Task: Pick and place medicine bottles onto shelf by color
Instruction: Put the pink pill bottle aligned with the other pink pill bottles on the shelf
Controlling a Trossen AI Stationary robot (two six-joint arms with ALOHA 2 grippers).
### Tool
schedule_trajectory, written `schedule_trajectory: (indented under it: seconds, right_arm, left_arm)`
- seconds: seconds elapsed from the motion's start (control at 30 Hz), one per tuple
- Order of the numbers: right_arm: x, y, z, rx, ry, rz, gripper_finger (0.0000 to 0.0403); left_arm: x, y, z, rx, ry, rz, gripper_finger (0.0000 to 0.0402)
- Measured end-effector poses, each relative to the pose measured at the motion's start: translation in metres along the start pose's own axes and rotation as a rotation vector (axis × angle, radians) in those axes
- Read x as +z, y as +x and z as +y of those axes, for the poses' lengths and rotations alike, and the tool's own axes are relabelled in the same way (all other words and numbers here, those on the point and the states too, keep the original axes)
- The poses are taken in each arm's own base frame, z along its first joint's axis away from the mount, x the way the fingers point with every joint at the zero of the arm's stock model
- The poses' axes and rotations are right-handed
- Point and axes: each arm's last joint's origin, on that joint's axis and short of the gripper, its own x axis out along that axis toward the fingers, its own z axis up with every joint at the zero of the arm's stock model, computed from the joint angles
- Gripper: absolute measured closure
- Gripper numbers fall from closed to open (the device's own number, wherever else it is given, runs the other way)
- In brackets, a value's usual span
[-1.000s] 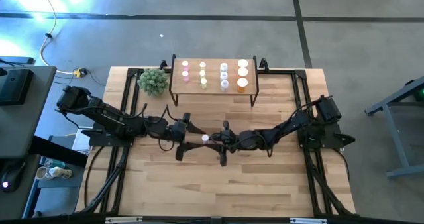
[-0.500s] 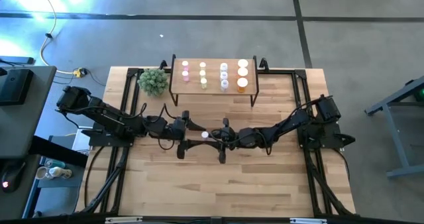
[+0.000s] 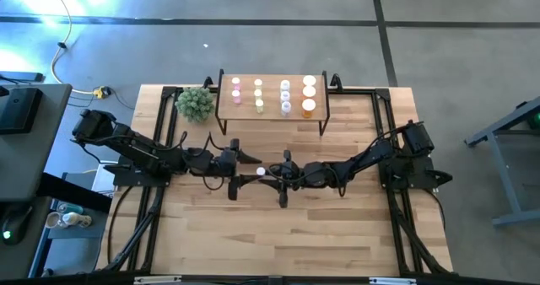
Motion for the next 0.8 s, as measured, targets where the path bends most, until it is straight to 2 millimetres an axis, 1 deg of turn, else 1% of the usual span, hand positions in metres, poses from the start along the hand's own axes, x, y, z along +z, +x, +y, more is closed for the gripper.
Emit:
schedule_trajectory:
  seconds: [0.57, 0.67, 0.8]
  right_arm:
    - [0.0012, 0.0023, -0.0077, 0.017, 0.010, 0.002, 0.0318]
    - [0.0012, 0.0023, -0.0077, 0.017, 0.010, 0.002, 0.0318]
    - [0.0012, 0.0023, -0.0077, 0.018, 0.010, 0.002, 0.0318]
  left_arm:
    - [0.0007, 0.0003, -0.0011, -0.035, 0.007, -0.006, 0.0291]
    - [0.0007, 0.0003, -0.0011, -0.035, 0.008, -0.006, 0.0301]
    - [0.0006, 0.0002, -0.0012, -0.040, 0.007, -0.005, 0.0301]
